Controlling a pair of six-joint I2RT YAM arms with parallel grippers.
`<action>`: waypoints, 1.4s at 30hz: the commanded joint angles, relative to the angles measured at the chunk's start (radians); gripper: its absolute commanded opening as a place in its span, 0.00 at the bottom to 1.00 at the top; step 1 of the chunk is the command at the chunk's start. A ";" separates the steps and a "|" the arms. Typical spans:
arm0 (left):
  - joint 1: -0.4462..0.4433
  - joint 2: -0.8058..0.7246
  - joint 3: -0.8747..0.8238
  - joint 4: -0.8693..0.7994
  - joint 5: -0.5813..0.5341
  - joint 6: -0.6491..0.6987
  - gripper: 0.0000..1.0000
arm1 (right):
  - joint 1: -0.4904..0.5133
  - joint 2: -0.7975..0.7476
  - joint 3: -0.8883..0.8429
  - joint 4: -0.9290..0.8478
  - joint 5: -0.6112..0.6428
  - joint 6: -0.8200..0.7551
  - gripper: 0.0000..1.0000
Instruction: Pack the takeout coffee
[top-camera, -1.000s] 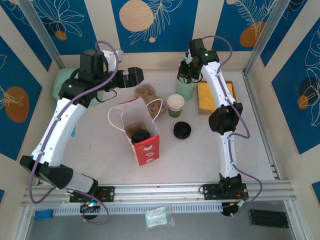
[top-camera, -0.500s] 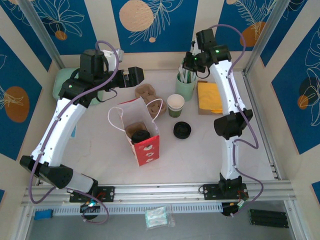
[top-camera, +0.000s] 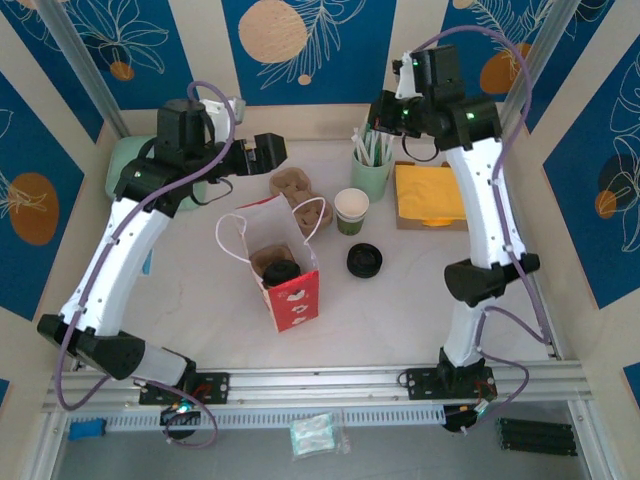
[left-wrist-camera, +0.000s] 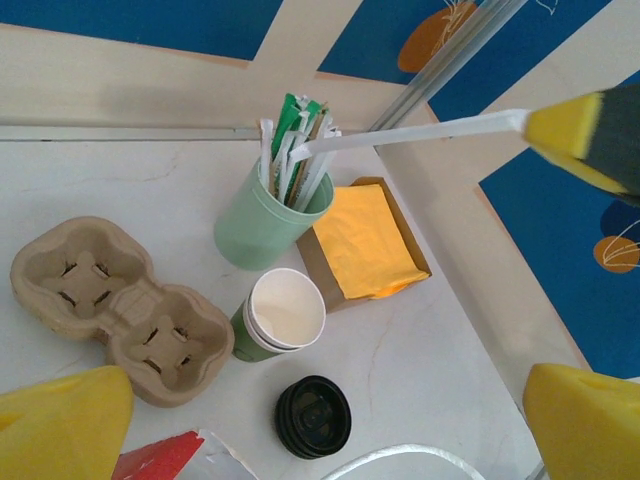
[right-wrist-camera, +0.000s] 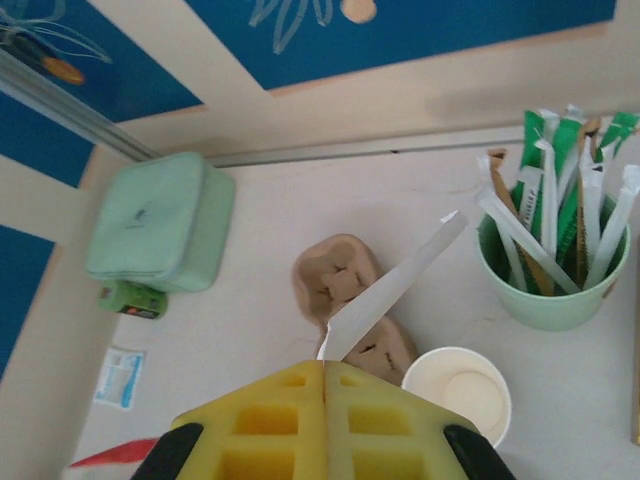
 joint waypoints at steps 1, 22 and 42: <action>-0.009 -0.040 0.010 -0.003 -0.022 0.014 1.00 | 0.028 -0.077 -0.025 0.012 0.000 -0.011 0.00; -0.008 -0.215 -0.124 -0.060 -0.183 0.018 0.99 | 0.479 -0.373 -0.169 0.105 -0.008 0.018 0.00; -0.007 -0.309 -0.157 -0.101 -0.293 0.026 0.99 | 0.670 -0.305 -0.430 0.245 -0.035 0.097 0.00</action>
